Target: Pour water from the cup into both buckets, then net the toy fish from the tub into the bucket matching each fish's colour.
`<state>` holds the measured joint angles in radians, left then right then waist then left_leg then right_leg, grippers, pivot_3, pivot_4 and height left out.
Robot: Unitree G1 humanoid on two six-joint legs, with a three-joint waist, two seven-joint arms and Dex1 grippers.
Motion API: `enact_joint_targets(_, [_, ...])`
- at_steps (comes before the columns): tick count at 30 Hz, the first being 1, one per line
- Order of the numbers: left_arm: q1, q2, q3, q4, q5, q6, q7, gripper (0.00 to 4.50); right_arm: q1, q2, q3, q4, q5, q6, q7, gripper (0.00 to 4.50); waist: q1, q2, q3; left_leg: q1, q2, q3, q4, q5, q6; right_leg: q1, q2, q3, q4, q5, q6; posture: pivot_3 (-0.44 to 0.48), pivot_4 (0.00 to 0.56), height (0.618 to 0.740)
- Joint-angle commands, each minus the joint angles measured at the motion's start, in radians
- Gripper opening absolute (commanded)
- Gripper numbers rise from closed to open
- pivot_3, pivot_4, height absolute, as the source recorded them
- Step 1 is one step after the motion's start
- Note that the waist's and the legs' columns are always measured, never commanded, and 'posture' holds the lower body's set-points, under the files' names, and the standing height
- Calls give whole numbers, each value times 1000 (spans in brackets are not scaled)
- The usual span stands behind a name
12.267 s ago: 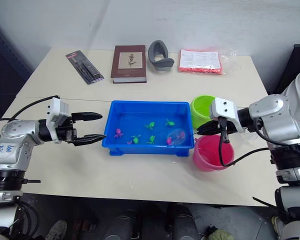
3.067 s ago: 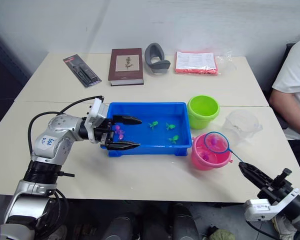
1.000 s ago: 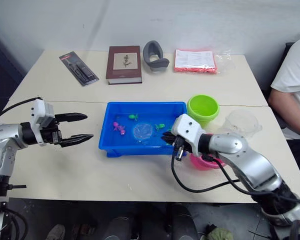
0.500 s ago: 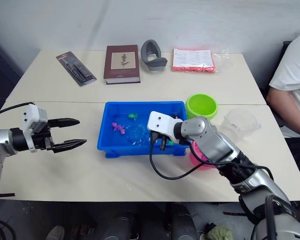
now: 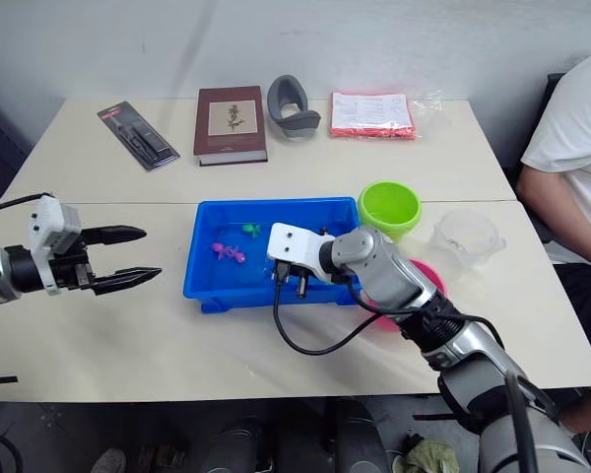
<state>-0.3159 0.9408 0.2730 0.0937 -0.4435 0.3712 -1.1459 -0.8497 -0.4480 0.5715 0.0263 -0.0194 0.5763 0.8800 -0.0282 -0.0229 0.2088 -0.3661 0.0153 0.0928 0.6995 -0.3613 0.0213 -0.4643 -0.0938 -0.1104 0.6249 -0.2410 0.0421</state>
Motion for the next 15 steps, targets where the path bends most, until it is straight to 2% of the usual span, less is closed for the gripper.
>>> enact_joint_targets(1, [-3,-1,8,-11,0,-12,8,4459,-6,13,-56,-13,8,-19,8,0,0,0,0,0,0,0,0,0,0,0,0,0,0,0,0,0,150,740])
enact_joint_targets(6, [5,-3,7,2,5,-29,9,4459,33,33,-118,-52,56,-4,13,0,0,0,0,0,0,0,0,0,0,0,0,0,0,0,0,0,150,740])
enact_joint_targets(15, [-7,-22,-5,14,12,-46,16,4459,73,60,-151,-47,56,-51,-8,0,0,0,0,0,0,0,0,0,0,0,0,0,0,0,0,0,150,740])
